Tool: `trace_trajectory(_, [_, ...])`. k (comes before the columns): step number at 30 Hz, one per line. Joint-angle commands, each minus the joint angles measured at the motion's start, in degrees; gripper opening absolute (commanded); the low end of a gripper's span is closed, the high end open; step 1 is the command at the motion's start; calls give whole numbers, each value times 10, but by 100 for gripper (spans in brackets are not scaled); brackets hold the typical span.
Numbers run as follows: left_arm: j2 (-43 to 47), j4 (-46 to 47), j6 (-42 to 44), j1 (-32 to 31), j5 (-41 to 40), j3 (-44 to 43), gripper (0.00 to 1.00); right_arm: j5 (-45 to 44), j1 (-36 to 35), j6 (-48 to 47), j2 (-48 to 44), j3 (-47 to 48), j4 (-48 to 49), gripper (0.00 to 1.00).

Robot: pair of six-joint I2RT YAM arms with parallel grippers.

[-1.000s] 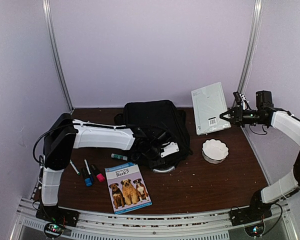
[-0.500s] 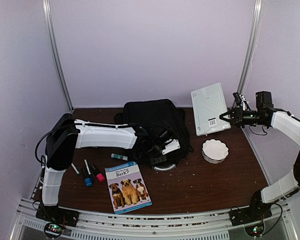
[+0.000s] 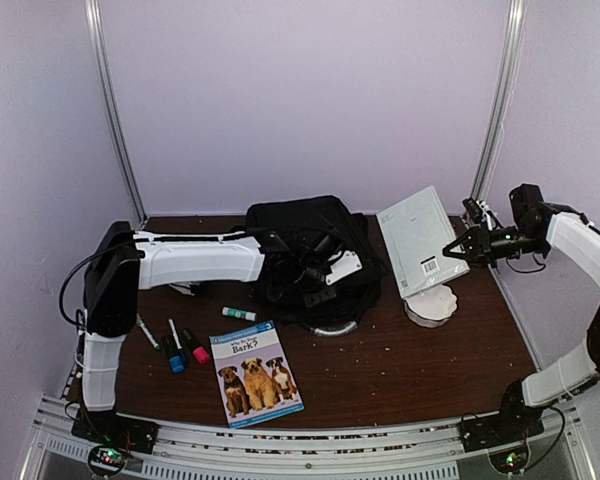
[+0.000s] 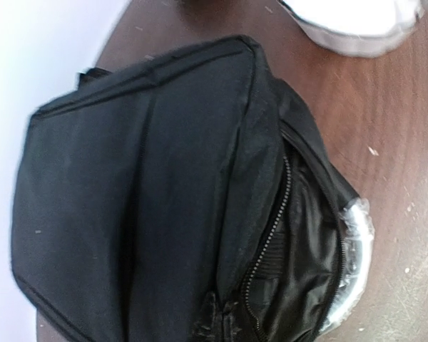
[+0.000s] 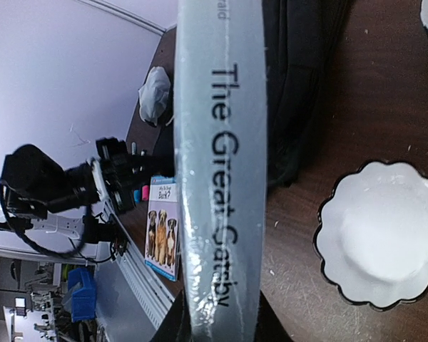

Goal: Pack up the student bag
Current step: Pick up the largest pocket of the bag from the student bag, then place the book in the largest pocket of the bag.

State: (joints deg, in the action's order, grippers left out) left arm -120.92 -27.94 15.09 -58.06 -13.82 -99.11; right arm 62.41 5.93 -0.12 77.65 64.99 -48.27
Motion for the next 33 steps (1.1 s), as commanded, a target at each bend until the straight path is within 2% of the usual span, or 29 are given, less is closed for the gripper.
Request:
trace_trajectory(1, [56,59,-4,36,-6,-48,0,87,2,-61,-11,-7,-48,0])
trace_trajectory(4, [59,62,-17,56,12,-71,0,121,2,-98,-9,-13,-88,0])
trace_trajectory(10, [49,74,-45,88,47,-119,0,135,-9,-76,-12,-54,-74,0])
trace_trajectory(22, [30,96,-91,99,120,-173,0,125,-150,-3,-5,-70,4,0])
trace_trajectory(25, [35,98,-101,98,140,-172,0,131,-171,5,37,-47,10,0])
trace_trajectory(30, [49,105,-103,92,158,-160,0,130,-213,-27,113,34,-45,0])
trace_trajectory(31, [52,108,-102,90,157,-156,0,125,-220,-20,121,41,-39,0])
trace_trajectory(33, [56,109,-99,85,148,-151,0,121,-228,49,126,31,35,0])
